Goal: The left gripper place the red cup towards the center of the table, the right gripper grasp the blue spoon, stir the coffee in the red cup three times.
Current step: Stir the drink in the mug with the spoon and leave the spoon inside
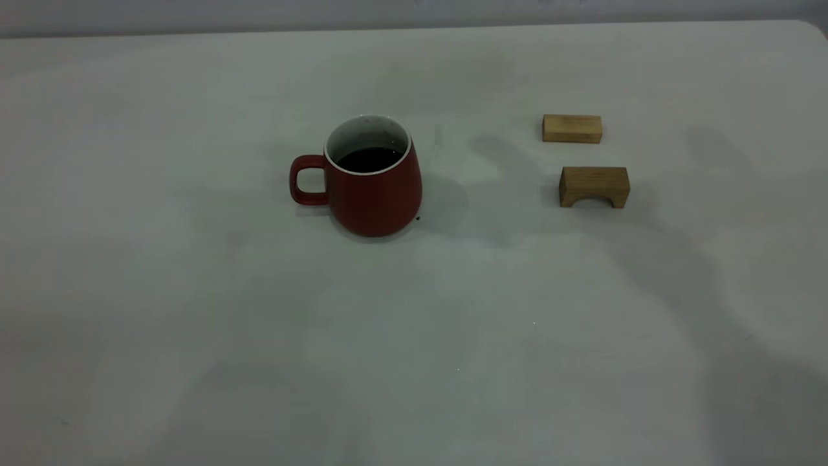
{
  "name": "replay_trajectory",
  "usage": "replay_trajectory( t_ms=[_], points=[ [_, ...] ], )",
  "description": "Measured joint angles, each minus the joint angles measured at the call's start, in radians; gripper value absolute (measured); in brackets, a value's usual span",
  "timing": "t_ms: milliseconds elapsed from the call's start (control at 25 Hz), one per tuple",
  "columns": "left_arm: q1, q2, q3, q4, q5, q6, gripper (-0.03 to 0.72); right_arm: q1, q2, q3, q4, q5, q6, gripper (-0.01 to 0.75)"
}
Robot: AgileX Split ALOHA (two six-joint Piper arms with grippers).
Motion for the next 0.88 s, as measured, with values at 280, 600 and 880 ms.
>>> replay_trajectory(
  t_ms=[280,600,880],
  points=[
    [0.000,0.000,0.000,0.000,0.000,0.000,0.310,0.052,0.058,0.000,0.313,-0.050,0.371,0.136],
    [0.000,0.000,0.000,0.000,0.000,0.000,0.310,0.051,0.168,0.000,0.407,0.030,0.411,0.136],
    [0.000,0.000,0.000,0.001,0.000,0.000,0.310,0.049,0.251,0.000,0.410,0.052,0.415,0.136]
  ],
)
